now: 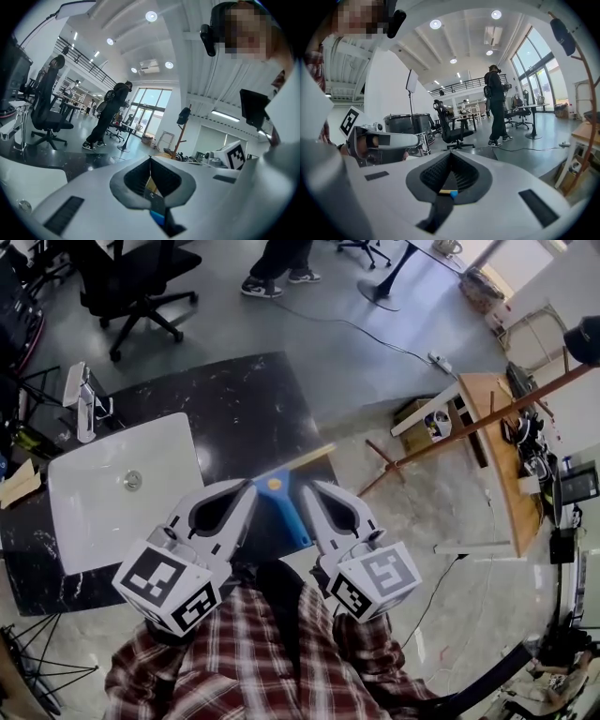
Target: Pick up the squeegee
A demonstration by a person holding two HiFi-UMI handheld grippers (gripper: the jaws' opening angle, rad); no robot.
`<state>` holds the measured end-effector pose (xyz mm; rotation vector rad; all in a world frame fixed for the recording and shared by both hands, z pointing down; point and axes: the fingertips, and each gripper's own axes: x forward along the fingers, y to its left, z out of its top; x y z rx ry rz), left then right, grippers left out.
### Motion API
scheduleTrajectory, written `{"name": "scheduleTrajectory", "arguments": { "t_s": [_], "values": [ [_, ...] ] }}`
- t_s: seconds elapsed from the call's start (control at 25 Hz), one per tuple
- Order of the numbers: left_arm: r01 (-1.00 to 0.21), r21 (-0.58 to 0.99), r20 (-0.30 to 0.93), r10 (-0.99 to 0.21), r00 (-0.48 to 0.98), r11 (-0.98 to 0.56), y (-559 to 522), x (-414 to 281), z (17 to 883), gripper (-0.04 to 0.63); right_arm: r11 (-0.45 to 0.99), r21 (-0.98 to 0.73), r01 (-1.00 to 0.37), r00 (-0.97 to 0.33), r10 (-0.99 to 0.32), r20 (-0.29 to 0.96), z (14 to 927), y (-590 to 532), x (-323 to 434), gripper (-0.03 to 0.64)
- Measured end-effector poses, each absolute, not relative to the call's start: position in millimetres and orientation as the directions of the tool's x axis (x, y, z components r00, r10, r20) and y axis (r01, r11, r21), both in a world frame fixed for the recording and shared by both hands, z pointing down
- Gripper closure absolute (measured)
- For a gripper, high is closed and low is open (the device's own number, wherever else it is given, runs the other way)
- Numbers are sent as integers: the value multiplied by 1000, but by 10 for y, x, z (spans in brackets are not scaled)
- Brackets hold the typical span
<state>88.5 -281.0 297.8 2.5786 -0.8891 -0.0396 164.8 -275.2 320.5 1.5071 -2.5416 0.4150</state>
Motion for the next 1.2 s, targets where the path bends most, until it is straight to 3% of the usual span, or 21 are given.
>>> {"name": "scheduleTrajectory", "arguments": {
  "t_s": [0.4, 0.68, 1.0, 1.2],
  "values": [
    [-601, 384, 95, -618, 780, -700, -2864, 835, 2958, 584, 512, -192, -837, -546, -804, 238, 3161, -2862, 1569, 602],
    [-587, 377, 82, -605, 792, -717, -2882, 818, 2916, 584, 563, -218, -797, -603, -766, 225, 3107, -2919, 1427, 422],
    [-583, 373, 106, -592, 799, -721, -2969, 740, 3029, 584, 547, -231, -805, -590, -692, 416, 3514, -3008, 1397, 399],
    [-579, 377, 141, -573, 807, -723, -2972, 723, 3217, 584, 485, -219, -846, -512, -628, 585, 4037, -2977, 1503, 399]
  ]
}}
